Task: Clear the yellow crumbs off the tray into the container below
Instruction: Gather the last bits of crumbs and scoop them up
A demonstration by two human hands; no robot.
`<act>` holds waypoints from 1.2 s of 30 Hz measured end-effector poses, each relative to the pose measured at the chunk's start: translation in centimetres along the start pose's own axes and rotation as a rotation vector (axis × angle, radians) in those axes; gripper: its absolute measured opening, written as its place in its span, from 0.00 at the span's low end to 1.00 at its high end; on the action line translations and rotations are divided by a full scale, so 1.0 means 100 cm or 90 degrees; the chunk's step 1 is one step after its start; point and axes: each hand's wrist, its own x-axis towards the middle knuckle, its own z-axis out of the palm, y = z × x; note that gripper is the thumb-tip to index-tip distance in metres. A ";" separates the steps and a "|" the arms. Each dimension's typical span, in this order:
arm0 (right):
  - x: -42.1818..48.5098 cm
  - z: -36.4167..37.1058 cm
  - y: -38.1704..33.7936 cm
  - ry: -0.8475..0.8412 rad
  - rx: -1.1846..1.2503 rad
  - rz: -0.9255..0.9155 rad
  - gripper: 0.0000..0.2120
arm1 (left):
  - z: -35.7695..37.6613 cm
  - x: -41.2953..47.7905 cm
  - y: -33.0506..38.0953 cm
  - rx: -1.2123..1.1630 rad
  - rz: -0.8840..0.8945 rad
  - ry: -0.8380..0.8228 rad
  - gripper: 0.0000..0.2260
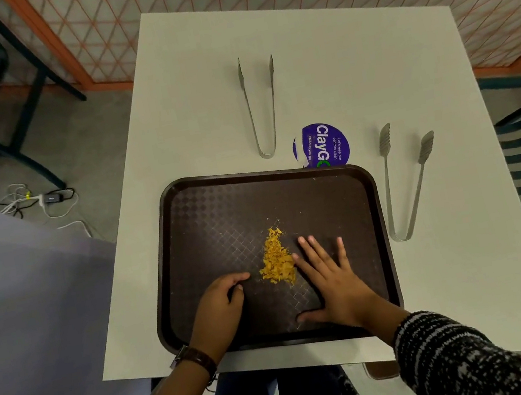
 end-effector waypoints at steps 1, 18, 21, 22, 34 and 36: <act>0.003 -0.001 0.001 -0.002 0.000 -0.001 0.49 | 0.000 0.000 0.000 0.010 0.002 -0.002 0.12; 0.061 -0.025 -0.007 0.139 0.383 0.092 0.40 | 0.027 0.008 0.017 0.023 0.004 -0.023 0.35; 0.073 -0.027 -0.008 0.138 0.372 0.076 0.41 | 0.029 0.011 0.017 0.031 0.020 -0.041 0.35; 0.073 -0.027 -0.010 0.126 0.374 0.055 0.40 | 0.028 0.011 0.016 0.030 0.024 -0.040 0.35; 0.019 -0.023 -0.018 0.188 0.554 0.072 0.29 | 0.013 0.020 0.009 -0.006 0.035 -0.026 0.27; 0.010 -0.009 -0.022 0.221 0.498 0.142 0.30 | 0.017 0.025 0.014 0.035 0.054 -0.006 0.27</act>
